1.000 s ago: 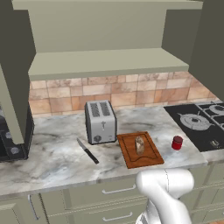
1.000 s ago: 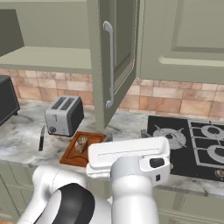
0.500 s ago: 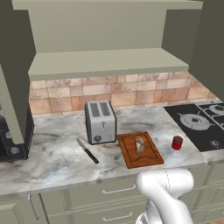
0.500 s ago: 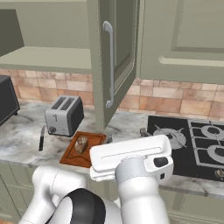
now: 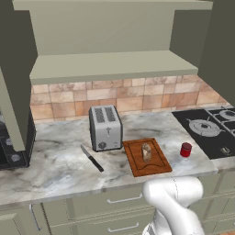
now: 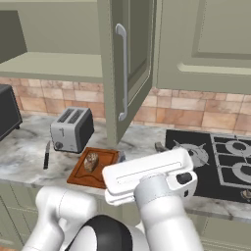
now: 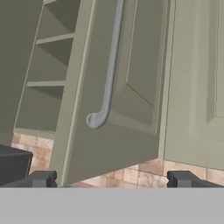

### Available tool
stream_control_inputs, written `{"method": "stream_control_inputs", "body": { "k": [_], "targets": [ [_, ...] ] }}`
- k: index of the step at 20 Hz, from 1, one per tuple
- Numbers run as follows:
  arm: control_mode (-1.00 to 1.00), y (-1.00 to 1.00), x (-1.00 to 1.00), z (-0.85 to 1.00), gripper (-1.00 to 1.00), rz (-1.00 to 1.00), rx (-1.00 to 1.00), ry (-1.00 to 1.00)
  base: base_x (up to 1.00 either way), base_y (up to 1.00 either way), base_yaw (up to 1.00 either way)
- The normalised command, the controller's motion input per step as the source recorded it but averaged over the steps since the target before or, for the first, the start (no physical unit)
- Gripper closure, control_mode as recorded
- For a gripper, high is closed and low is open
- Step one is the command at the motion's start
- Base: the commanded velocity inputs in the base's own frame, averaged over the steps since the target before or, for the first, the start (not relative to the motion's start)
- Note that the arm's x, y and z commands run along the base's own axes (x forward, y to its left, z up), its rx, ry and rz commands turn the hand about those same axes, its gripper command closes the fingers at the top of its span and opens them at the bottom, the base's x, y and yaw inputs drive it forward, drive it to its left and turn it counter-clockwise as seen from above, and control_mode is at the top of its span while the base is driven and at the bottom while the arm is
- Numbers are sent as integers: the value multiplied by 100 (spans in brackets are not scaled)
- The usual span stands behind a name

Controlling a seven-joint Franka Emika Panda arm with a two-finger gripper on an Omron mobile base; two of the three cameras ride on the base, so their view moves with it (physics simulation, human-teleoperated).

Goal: Pick the bread, place it on the cutting board, pick the jam, place it on the counter, and close the cabinet.

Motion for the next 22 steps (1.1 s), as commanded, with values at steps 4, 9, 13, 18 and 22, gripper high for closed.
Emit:
{"method": "stream_control_inputs", "body": {
  "k": [4,9,13,18,22],
  "targets": [
    [-100,0,5,0,-100,11,0,0,0,0,0],
    [-100,0,13,0,-100,11,0,0,0,0,0],
    [-100,0,12,0,-100,10,0,0,0,0,0],
    [-100,0,21,0,-100,9,0,0,0,0,0],
    [-100,0,20,2,-100,8,0,0,0,0,0]
  ]
}}
